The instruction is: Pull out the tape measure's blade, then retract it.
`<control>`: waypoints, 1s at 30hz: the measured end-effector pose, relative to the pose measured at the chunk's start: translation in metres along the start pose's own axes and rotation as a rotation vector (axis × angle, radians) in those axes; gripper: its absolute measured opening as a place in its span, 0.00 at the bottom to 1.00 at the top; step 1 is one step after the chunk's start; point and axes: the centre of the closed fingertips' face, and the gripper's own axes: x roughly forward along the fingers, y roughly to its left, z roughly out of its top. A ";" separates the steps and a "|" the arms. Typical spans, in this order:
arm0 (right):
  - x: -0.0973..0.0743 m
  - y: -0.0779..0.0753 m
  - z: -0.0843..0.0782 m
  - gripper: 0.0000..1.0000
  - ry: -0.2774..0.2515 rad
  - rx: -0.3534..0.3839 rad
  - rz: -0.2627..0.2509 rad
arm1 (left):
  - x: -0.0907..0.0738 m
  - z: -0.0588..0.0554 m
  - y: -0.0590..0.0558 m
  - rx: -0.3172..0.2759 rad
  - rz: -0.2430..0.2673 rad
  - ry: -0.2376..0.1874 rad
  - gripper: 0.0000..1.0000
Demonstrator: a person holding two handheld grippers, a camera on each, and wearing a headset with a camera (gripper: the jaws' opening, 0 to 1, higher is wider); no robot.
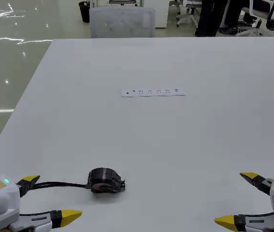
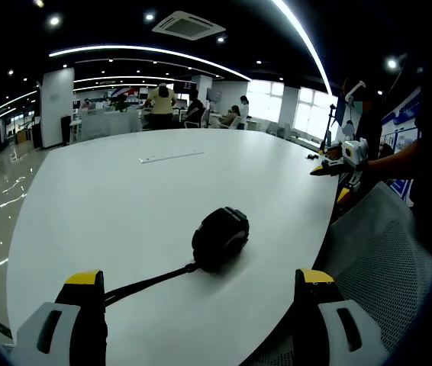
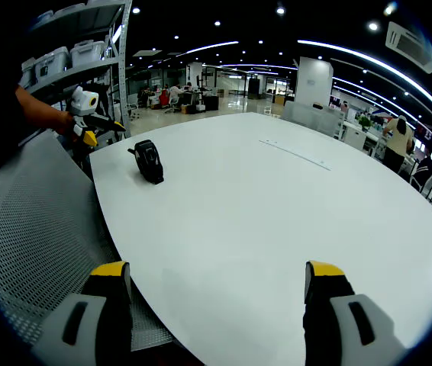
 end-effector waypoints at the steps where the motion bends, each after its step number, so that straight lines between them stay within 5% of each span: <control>1: -0.001 0.000 0.000 0.96 -0.001 0.003 -0.001 | 0.000 0.000 0.000 0.001 0.000 0.003 1.00; 8: -0.003 -0.002 -0.004 0.96 0.004 0.004 -0.004 | 0.000 0.002 0.001 0.005 -0.005 -0.009 1.00; 30: -0.008 -0.006 -0.001 0.96 0.009 0.008 -0.018 | 0.007 0.002 -0.007 0.031 -0.043 0.044 1.00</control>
